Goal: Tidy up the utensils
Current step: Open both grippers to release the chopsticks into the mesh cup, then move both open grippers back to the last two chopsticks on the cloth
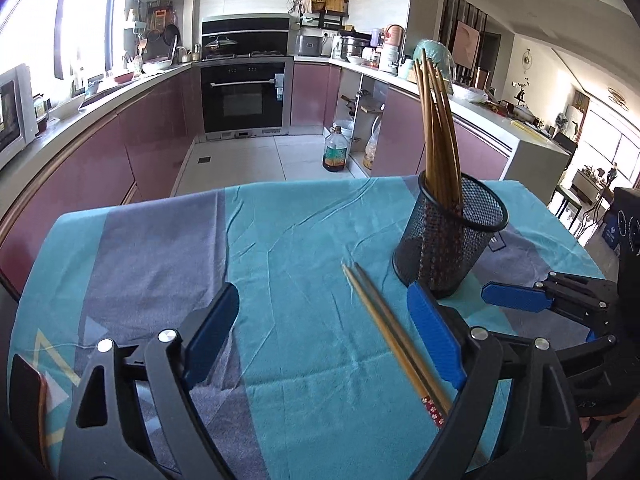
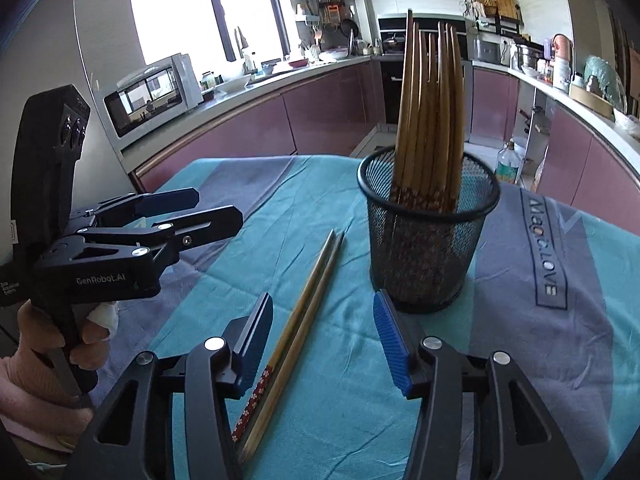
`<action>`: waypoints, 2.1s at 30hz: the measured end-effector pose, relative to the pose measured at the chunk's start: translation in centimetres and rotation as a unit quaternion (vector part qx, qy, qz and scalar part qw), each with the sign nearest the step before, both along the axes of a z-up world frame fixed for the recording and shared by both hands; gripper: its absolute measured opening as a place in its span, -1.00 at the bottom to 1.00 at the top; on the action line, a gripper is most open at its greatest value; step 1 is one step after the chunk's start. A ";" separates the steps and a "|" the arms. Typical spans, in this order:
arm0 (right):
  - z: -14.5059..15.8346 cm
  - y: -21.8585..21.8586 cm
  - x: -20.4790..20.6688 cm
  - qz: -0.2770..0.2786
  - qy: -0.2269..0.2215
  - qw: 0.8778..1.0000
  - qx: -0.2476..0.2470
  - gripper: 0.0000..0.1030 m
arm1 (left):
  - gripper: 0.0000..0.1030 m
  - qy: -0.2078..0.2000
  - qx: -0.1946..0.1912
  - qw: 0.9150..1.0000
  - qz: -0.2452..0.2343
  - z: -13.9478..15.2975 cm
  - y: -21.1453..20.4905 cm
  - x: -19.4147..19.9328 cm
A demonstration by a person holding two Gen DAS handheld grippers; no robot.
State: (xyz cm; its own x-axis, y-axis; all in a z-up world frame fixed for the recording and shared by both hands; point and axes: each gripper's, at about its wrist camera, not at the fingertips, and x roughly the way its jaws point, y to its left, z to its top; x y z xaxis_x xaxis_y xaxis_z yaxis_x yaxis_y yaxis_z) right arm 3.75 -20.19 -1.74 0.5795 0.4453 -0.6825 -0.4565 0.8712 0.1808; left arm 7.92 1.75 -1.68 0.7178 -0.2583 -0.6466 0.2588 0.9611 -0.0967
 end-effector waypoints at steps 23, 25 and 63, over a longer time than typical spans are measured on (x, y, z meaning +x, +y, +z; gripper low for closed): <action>-2.9 -0.4 -0.2 -0.030 0.043 0.999 0.007 -0.18 | 0.48 0.072 0.033 0.996 -0.033 -5.7 -3.4 -0.5; -2.9 -0.7 -0.1 -0.034 0.044 0.998 0.010 -0.18 | 0.48 0.076 0.034 0.996 -0.042 -5.9 -3.9 -0.4; -3.0 0.7 2.2 -0.016 0.055 0.998 0.030 -0.19 | -0.17 0.109 0.024 0.990 -0.084 -7.2 -5.0 -1.2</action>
